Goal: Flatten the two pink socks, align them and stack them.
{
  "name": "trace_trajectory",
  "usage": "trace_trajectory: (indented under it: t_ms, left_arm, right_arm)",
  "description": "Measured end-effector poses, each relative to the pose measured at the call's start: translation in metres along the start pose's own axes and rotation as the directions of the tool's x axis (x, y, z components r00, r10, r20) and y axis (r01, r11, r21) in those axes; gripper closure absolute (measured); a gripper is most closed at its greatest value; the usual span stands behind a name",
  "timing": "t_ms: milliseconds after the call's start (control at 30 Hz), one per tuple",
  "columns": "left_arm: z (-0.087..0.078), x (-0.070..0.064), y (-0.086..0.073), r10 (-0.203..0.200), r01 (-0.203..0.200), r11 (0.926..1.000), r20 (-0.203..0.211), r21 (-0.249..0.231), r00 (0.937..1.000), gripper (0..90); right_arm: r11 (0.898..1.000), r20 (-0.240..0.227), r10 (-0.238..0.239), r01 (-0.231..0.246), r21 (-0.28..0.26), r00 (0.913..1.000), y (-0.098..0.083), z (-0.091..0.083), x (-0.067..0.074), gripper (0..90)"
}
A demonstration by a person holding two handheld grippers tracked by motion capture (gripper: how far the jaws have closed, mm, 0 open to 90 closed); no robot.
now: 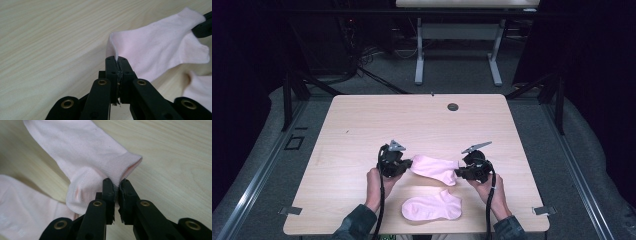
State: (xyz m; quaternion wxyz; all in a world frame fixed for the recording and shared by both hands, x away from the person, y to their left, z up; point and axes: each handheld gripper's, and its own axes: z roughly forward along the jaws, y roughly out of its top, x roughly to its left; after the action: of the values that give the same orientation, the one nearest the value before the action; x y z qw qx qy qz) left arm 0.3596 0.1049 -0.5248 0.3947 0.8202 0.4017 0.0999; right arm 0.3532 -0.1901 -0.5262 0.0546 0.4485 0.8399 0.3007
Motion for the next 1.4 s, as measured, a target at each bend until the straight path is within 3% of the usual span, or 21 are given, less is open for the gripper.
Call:
trace_trajectory:
  t_ms: [100,267,433,567,733,933,1033,1200,1400]
  left_arm:
    - [-0.015,-0.004,-0.006,-0.02,0.021,0.9991,0.028,-0.037,0.9994,88.4]
    - [-0.034,-0.014,-0.016,-0.028,0.03,0.998,0.038,-0.056,0.9989,88.2]
    - [-0.048,-0.023,-0.025,-0.027,0.029,0.9985,0.041,-0.047,0.9988,87.9]
    - [-0.057,-0.03,-0.032,-0.036,0.038,0.9986,0.064,-0.037,0.9973,87.9]
    - [-0.062,-0.04,-0.04,-0.008,0.009,0.9996,0.051,-0.028,0.9987,87.9]
    - [-0.063,-0.055,-0.05,0.027,-0.027,0.9996,0.026,0.003,0.9993,88.0]
    - [-0.06,-0.06,-0.056,0.026,-0.027,0.9994,0.013,0.024,0.9996,87.9]
    - [-0.05,-0.063,-0.065,0.038,-0.041,0.9942,0.024,0.1,0.999,87.9]
    - [-0.047,-0.063,-0.067,0.045,-0.047,0.9908,0.02,0.127,0.9988,87.9]
  right_arm:
    - [0.999,-0.028,-0.032,0.032,0.008,0.9991,0.001,-0.014,0.01,83.5]
    - [0.997,-0.041,-0.076,0.076,0.013,0.9963,-0.001,-0.037,0.026,83.5]
    - [0.993,-0.051,-0.113,0.114,0.028,0.9923,-0.009,-0.047,0.04,83.1]
    - [0.993,-0.056,-0.117,0.118,0.028,0.9916,-0.017,-0.05,0.049,83.1]
    - [0.992,-0.059,-0.125,0.127,0.027,0.9904,-0.025,-0.057,0.055,83.3]
    - [0.991,-0.066,-0.121,0.124,0.043,0.9904,-0.035,-0.056,0.058,83.3]
    - [0.99,-0.065,-0.123,0.127,0.061,0.9903,-0.039,-0.051,0.058,83.3]
    - [0.986,-0.052,-0.12,0.125,0.109,0.9914,-0.045,-0.036,0.058,83.3]
    - [0.981,-0.04,-0.125,0.129,0.144,0.9914,-0.047,-0.024,0.056,82.9]
